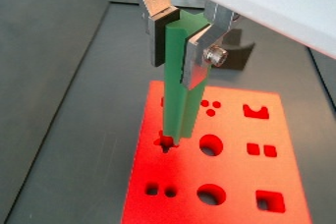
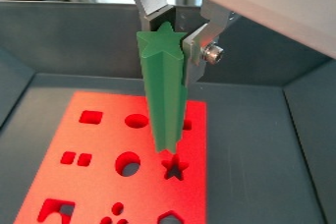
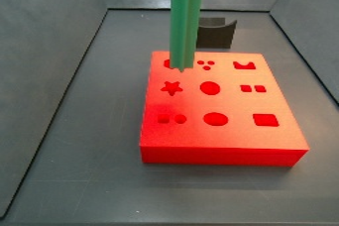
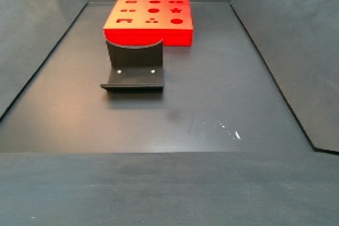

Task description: Insert the star object.

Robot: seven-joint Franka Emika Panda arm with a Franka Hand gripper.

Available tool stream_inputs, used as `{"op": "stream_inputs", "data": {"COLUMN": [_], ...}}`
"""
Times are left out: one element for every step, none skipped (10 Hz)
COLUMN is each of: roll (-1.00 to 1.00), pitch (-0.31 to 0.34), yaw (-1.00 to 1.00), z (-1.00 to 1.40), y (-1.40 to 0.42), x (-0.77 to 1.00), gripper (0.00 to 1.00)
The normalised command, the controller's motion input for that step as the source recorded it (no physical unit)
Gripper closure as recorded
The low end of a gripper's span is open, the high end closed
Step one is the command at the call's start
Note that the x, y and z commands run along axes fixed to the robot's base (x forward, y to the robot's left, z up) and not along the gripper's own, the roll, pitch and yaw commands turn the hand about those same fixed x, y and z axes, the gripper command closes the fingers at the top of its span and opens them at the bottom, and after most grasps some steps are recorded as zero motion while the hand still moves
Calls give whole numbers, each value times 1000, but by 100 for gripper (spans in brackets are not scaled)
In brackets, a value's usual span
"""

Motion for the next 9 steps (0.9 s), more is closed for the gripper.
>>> {"op": "stream_inputs", "data": {"roll": [-13, -1, 39, 179, 296, 327, 160, 0, 0], "pitch": [-24, -114, -109, 0, 50, 126, 87, 4, 89], "yaw": [-180, -166, -80, -91, -146, -151, -103, 0, -111], "z": [-334, -423, -477, -389, -220, 0, 0, 0, -131], "y": [40, 3, 0, -17, -20, 0, -17, 0, 0], "x": [-26, -74, -51, 29, 166, 51, 86, 0, 0], "gripper": [100, 100, 100, 100, 100, 100, 100, 100, 100]}}
